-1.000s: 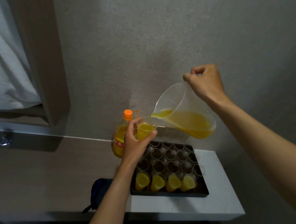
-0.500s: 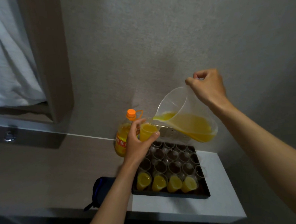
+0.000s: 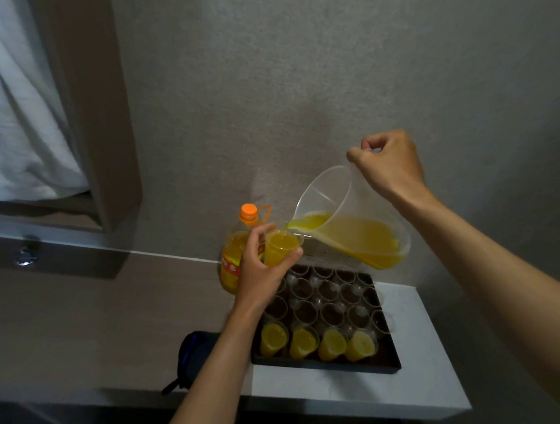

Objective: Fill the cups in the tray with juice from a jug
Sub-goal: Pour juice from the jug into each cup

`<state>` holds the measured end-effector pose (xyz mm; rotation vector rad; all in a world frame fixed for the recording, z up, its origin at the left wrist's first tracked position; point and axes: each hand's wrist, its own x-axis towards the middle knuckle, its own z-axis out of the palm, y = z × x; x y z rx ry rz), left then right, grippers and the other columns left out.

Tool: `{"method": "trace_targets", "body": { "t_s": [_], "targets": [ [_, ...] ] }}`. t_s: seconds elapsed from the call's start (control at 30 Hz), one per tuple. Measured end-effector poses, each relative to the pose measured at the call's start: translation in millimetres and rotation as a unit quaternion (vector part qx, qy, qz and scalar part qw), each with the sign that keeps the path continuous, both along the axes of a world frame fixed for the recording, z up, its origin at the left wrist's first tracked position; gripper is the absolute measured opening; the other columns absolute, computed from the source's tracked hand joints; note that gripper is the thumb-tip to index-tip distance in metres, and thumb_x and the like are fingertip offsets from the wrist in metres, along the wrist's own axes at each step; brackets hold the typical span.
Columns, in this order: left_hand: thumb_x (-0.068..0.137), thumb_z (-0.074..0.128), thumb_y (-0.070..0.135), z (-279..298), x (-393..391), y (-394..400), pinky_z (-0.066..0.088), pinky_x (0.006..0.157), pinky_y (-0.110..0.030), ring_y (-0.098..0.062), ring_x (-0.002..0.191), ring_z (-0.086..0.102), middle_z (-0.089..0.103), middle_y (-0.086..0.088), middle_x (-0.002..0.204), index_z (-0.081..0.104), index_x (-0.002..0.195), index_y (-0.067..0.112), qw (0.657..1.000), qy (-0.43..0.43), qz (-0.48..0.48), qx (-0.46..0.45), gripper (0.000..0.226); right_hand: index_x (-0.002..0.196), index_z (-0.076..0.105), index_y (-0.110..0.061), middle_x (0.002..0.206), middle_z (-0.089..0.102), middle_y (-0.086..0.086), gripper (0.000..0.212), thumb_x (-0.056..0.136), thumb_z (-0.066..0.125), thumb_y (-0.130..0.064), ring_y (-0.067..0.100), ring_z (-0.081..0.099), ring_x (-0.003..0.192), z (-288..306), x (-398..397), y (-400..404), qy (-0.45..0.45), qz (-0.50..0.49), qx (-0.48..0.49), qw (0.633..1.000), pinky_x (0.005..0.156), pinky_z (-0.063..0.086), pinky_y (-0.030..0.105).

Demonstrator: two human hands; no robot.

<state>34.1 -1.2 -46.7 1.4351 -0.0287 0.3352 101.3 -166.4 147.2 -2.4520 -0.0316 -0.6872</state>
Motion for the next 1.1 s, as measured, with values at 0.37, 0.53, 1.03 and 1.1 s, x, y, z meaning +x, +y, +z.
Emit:
{"method": "trace_targets", "body": {
  "t_s": [0.37,0.53,1.03,1.1],
  "targets": [
    [0.081,0.085,0.017,2,-6,-9,0.051,0.080,-0.013,0.007,0.098,0.064,0.063,0.034,0.105,0.059,0.125,0.023,1.000,0.011,0.011,-0.007,0.052,0.056,0.048,-0.013,0.044,0.029,-0.003,0.030,0.077,0.065,-0.029,0.013,0.033,0.049,-8,-3,-8,0.003,0.017,0.005,1.000,0.054,0.029,0.031],
    [0.081,0.086,0.019,-1,-7,-10,0.054,0.085,-0.020,0.000,0.102,0.066,0.065,0.027,0.108,0.059,0.125,0.024,1.000,0.013,0.005,-0.012,0.052,0.056,0.047,-0.015,0.045,0.030,-0.005,0.030,0.076,0.064,-0.030,0.015,0.034,0.049,-14,-5,-13,0.012,0.013,0.026,0.999,0.055,0.031,0.031],
    [0.083,0.083,0.014,-3,6,-6,0.053,0.083,-0.020,-0.006,0.101,0.068,0.070,0.007,0.113,0.059,0.125,0.027,1.000,0.013,-0.006,-0.010,0.049,0.051,0.036,-0.024,0.049,0.027,-0.008,0.046,0.084,0.067,-0.015,0.013,0.026,0.051,-55,-14,-40,-0.002,0.009,0.291,0.957,0.056,0.026,0.029],
    [0.083,0.083,0.014,-3,9,-8,0.053,0.083,-0.020,-0.006,0.101,0.068,0.070,0.008,0.112,0.059,0.124,0.027,1.000,0.016,-0.011,-0.005,0.049,0.054,0.039,-0.023,0.053,0.029,-0.003,0.041,0.084,0.067,-0.014,0.014,0.029,0.054,-63,-16,-45,-0.011,-0.012,0.331,0.943,0.056,0.027,0.031]
  ]
}}
